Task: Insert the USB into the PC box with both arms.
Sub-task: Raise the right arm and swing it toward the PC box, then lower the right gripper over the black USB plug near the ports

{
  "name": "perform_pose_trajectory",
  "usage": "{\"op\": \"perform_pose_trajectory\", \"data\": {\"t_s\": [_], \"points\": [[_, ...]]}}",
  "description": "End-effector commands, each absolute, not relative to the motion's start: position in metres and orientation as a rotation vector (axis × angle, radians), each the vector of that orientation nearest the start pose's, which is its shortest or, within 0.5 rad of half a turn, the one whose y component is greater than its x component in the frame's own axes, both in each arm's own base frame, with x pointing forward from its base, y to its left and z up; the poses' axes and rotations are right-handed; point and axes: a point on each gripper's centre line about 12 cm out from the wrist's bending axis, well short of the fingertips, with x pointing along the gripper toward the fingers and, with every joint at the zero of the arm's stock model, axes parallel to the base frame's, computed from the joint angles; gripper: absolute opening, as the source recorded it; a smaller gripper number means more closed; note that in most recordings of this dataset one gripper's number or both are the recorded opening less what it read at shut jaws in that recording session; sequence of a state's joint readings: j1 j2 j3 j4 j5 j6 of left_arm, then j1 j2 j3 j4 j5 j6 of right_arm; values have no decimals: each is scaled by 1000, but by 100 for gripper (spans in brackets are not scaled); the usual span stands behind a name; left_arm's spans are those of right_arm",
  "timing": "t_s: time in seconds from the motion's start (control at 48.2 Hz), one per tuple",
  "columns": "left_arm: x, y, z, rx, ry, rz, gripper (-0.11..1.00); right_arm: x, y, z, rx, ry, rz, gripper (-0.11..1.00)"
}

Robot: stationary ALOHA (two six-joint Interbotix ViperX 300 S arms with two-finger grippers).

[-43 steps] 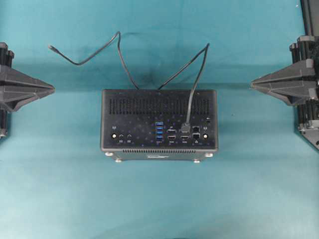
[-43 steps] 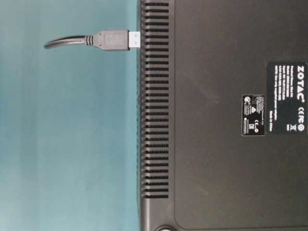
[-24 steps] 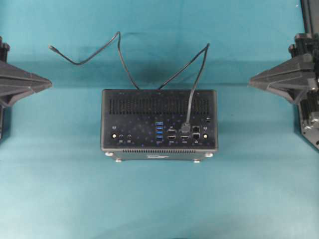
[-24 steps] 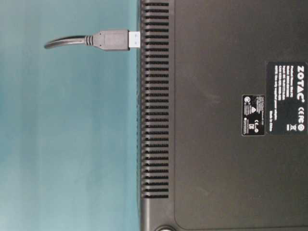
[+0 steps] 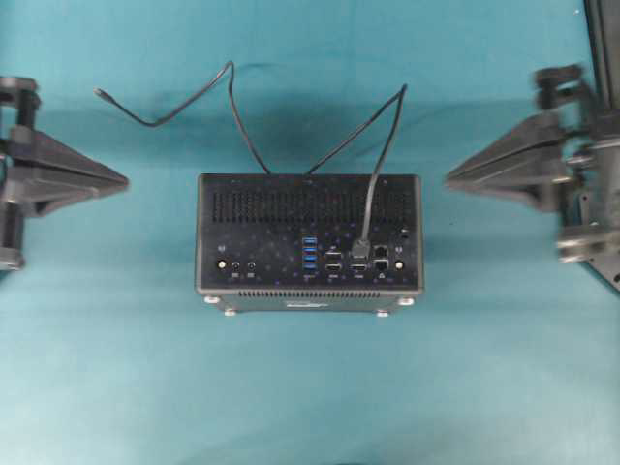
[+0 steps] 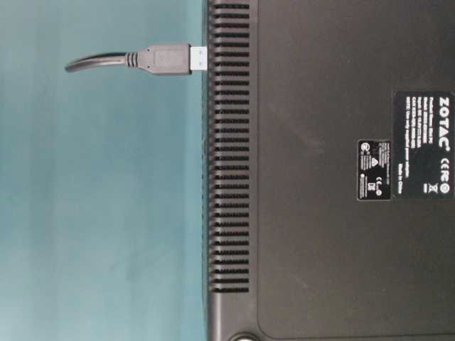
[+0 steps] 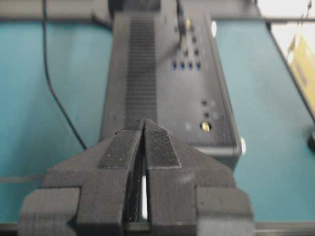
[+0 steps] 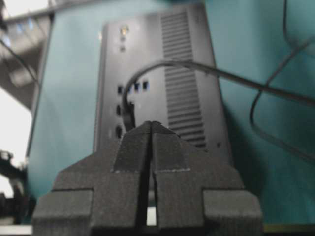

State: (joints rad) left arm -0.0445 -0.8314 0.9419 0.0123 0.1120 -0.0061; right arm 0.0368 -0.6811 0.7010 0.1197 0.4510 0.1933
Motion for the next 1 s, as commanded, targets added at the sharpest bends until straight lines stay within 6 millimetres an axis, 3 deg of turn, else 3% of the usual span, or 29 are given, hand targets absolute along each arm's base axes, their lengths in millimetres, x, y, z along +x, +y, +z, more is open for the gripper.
{"op": "perform_pose_trajectory", "data": {"t_s": [0.0, 0.145, 0.27, 0.539, 0.975], "points": [[238, -13, 323, 13, 214, -53, 0, 274, 18, 357, 306, 521, 19, 5], [241, -13, 319, 16, 234, -55, 0, 287, 22, 359, 299, 636, 19, 10], [239, -13, 318, 18, 245, -55, 0, 294, 26, 354, 296, 688, 23, 23], [236, -13, 315, 20, 279, -54, 0, 314, 39, 343, 288, 700, 54, 87], [235, -13, 310, 13, 291, -56, 0, 343, 41, 318, 229, 808, 28, 81]]}}
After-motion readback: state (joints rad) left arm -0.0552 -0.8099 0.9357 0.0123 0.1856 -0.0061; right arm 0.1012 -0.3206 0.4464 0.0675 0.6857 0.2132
